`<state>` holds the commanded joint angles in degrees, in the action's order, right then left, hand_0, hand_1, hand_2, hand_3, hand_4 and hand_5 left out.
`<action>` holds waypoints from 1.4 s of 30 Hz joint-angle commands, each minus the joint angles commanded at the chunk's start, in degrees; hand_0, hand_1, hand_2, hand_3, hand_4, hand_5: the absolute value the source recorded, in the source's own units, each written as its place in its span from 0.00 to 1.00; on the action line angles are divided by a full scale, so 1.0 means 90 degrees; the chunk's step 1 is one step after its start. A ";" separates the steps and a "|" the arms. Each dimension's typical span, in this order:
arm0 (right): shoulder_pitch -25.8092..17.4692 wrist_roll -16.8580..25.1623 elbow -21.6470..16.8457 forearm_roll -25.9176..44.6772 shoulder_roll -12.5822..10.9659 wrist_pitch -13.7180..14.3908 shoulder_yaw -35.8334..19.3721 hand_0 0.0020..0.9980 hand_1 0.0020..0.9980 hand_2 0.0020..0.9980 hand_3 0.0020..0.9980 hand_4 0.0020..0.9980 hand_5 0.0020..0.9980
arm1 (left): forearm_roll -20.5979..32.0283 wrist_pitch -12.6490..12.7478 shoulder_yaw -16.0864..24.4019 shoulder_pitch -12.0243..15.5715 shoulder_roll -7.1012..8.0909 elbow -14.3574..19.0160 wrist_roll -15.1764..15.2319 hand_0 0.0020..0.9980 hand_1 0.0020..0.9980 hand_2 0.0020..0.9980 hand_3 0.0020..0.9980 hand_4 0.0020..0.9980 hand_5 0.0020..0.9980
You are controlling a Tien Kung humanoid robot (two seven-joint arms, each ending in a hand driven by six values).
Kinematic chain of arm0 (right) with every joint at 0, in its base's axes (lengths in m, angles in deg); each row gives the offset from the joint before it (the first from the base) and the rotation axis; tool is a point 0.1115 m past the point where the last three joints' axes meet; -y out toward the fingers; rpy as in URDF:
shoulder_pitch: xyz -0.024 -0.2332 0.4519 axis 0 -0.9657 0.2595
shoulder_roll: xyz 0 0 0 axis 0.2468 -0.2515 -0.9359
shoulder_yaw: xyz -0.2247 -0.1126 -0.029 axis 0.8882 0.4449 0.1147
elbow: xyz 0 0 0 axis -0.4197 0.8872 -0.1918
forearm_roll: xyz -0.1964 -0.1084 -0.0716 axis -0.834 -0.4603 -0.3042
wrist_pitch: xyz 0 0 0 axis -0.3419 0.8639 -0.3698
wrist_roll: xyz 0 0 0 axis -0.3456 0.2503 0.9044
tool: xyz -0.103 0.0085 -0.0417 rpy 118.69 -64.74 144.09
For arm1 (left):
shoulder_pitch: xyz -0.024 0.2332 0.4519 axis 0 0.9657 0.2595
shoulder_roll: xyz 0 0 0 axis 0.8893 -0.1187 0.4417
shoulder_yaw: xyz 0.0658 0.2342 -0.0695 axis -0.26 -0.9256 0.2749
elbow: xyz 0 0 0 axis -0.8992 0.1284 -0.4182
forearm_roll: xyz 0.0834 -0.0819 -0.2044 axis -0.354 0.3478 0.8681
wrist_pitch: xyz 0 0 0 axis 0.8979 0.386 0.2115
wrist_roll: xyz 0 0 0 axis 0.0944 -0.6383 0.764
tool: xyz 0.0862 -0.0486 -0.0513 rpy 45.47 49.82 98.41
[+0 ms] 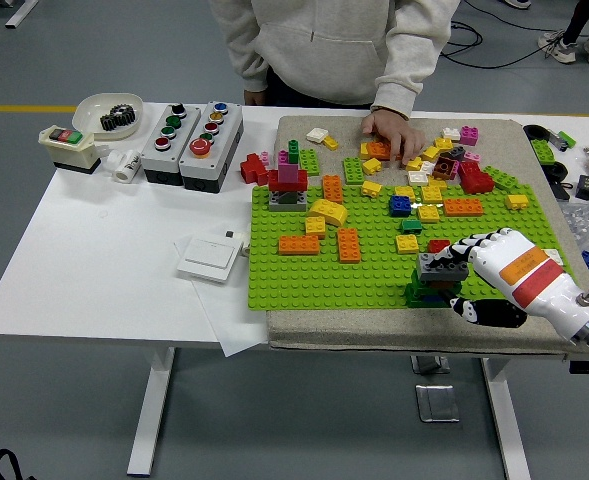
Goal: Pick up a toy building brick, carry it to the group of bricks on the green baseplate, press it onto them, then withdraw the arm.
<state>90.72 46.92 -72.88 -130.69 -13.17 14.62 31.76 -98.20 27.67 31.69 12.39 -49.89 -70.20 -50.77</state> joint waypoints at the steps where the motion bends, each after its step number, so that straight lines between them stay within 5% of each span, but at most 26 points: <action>1: -0.0005 -0.0001 -0.0002 -0.0003 0.0001 -0.0001 0.0000 0.36 0.47 0.54 0.63 0.66 0.29 | -0.0003 -0.0001 0.0002 0.0001 0.0000 0.0000 0.0000 0.65 0.71 0.73 0.58 0.65 0.64; 42: -0.0022 -0.0019 -0.0004 0.0010 0.0030 0.0035 -0.0003 0.36 0.47 0.54 0.64 0.66 0.30 | 0.0070 0.0017 -0.0037 -0.0022 0.0000 0.0006 0.0012 0.65 0.71 0.73 0.58 0.65 0.64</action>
<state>90.53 46.74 -72.92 -130.60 -12.90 14.94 31.74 -97.56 27.82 31.36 12.19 -49.89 -70.14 -50.66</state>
